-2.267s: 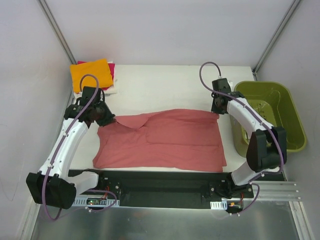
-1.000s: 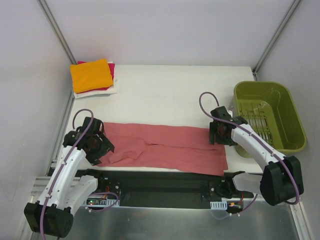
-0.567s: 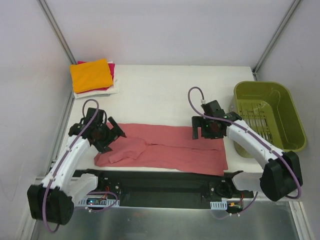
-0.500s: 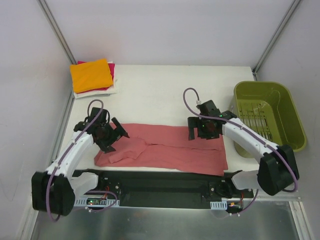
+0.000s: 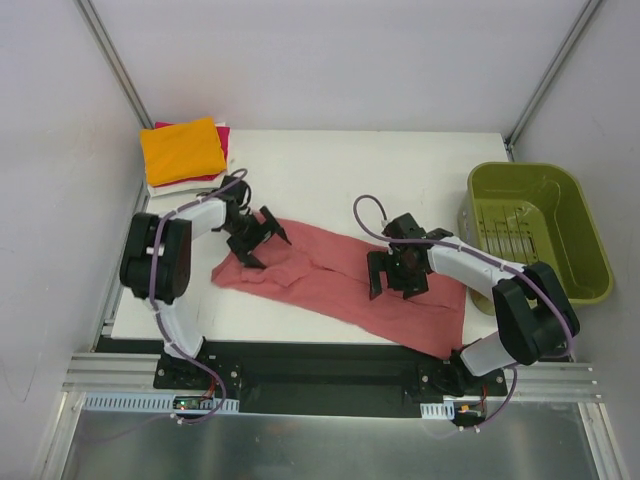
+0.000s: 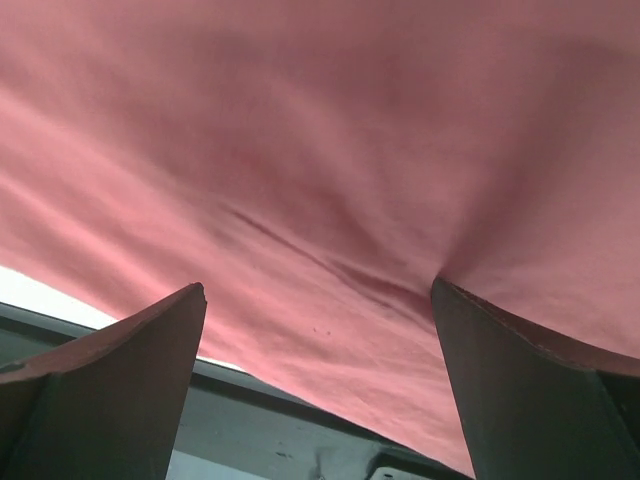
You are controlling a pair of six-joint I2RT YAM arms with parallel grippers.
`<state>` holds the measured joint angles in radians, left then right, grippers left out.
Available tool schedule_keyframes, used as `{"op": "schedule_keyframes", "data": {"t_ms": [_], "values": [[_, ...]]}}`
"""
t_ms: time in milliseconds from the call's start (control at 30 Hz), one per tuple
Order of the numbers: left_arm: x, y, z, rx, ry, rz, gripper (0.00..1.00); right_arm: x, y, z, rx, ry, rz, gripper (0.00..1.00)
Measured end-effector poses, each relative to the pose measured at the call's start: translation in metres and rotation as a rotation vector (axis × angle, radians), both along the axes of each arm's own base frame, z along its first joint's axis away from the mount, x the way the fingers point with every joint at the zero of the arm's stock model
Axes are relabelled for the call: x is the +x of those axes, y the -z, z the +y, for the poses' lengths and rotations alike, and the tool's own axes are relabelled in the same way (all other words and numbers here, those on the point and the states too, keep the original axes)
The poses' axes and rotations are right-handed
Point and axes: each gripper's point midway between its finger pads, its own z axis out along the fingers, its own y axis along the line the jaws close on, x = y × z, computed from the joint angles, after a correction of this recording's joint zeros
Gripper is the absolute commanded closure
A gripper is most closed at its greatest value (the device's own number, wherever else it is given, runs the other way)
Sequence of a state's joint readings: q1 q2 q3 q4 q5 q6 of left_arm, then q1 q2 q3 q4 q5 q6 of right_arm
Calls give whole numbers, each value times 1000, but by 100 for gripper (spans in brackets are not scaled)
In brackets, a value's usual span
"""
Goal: Fold and stack the t-shirts
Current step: Rotate the tshirt 90 degrees
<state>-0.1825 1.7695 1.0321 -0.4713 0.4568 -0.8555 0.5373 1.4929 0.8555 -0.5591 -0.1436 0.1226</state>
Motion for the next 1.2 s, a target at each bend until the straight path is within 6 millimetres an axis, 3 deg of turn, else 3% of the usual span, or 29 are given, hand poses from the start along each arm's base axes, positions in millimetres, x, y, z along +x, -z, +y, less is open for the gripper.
{"op": "schedule_keyframes", "data": {"t_ms": [133,267,400,467,567,667,733,933,1033,1200], "values": [[73,-7,-36,-54,43,-82,1,-16,6,-5,12,-8,28,1],[171,-17,-96,-126,86,-230,1,-30,4,2,60,-45,46,0],[266,-29,-169,-265,104,-441,1,-47,1,32,129,-166,48,0],[291,-31,-196,-332,92,-539,1,-53,0,53,160,-242,43,1],[300,-29,-222,-399,35,-589,1,-54,-5,89,187,-330,54,0],[310,-33,-225,-416,-14,-633,1,-48,-14,116,211,-378,37,1],[319,-36,-221,-403,-42,-670,1,-43,-22,122,221,-383,15,1],[339,-43,-202,-325,-100,-747,1,-34,-38,108,156,-344,-52,0],[342,-53,-194,-291,-96,-773,1,-30,-56,98,151,-303,-118,1],[335,-104,-185,-264,-53,-843,1,-25,-90,80,168,-218,-254,0]]}}
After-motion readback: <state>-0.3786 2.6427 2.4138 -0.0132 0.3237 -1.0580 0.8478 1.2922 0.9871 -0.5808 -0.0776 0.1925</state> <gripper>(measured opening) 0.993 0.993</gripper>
